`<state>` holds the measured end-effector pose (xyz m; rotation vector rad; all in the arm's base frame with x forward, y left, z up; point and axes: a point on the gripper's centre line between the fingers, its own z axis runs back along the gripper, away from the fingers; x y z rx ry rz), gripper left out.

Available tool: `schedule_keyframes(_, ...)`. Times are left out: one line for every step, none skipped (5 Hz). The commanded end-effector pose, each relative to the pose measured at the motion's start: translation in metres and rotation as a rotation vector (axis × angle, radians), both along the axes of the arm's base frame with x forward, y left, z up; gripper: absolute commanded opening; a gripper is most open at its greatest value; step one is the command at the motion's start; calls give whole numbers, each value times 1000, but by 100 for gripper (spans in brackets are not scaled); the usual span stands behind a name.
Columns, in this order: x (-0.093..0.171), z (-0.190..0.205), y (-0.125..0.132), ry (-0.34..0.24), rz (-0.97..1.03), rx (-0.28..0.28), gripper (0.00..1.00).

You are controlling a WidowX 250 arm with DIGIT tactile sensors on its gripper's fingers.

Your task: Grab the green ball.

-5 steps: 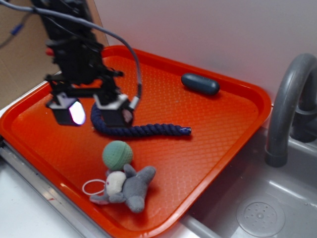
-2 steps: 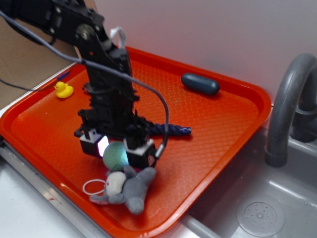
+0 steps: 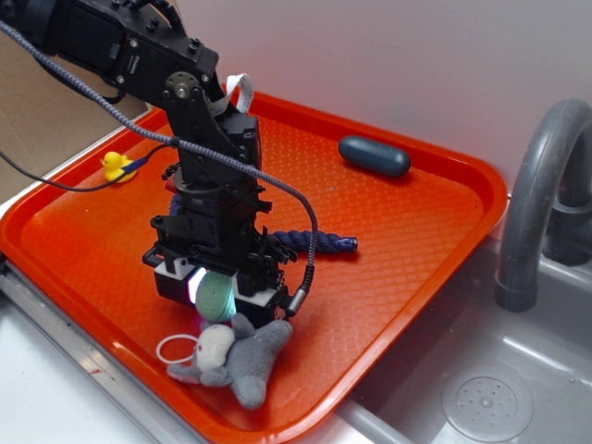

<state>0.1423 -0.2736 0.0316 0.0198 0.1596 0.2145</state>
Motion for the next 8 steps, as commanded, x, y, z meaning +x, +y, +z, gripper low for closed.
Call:
schedule_keyframes(27,70,48,-246,14,-153,0)
schedule_keyframes(44,95,89,-323,-15,-209,0)
schedule_keyframes(54,122,122,-355,-79,-206,0)
schedule_keyframes(56,153,148,-431,-99,-200,0)
schedule_keyframes(51,189,175,-527,-72,-196,0)
schedule_keyframes(50,206,193,-588,20,-198,0)
schedule_keyframes(47,213,207,-630,184,-174,0)
schedule_keyframes(50,208,209,-607,127,-206,0)
